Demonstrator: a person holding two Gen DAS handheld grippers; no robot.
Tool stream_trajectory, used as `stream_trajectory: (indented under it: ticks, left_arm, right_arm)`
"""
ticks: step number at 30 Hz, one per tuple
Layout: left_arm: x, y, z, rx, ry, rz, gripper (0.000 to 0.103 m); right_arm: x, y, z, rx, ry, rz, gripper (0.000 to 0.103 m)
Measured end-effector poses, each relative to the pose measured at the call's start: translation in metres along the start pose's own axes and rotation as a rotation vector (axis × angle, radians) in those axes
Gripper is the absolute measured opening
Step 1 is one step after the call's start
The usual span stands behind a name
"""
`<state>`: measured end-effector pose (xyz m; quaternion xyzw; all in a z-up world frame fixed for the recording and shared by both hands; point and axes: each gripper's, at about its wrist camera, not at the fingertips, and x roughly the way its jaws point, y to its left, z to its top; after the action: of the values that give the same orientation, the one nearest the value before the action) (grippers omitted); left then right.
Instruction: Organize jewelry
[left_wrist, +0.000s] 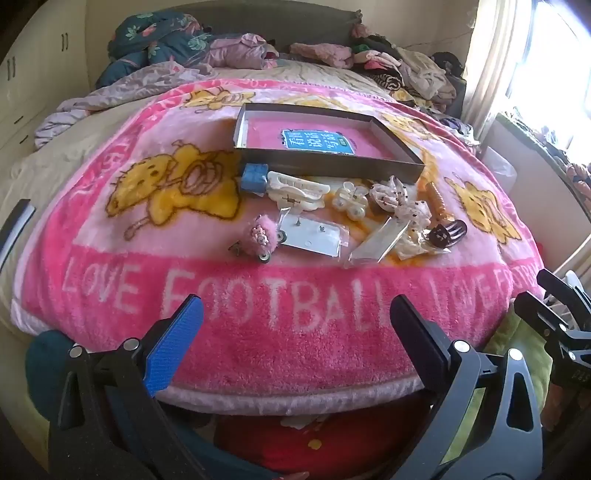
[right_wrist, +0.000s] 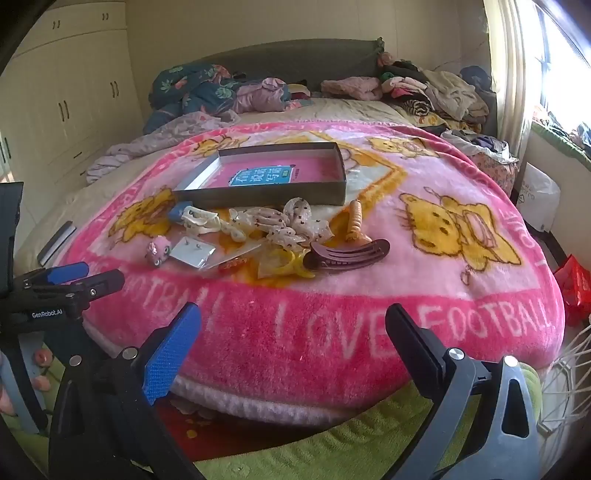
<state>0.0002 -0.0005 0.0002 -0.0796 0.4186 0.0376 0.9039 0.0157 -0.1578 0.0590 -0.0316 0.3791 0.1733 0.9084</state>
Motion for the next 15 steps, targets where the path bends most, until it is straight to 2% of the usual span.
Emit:
stream_trajectory:
  ticks: [15]
  left_arm:
    - [-0.0043, -0.0004, 0.0045, -0.005, 0.003, -0.011, 0.095]
  right_arm:
    - [-0.0015, 0.0016, -0.0005, -0.003, -0.005, -0.006, 0.099]
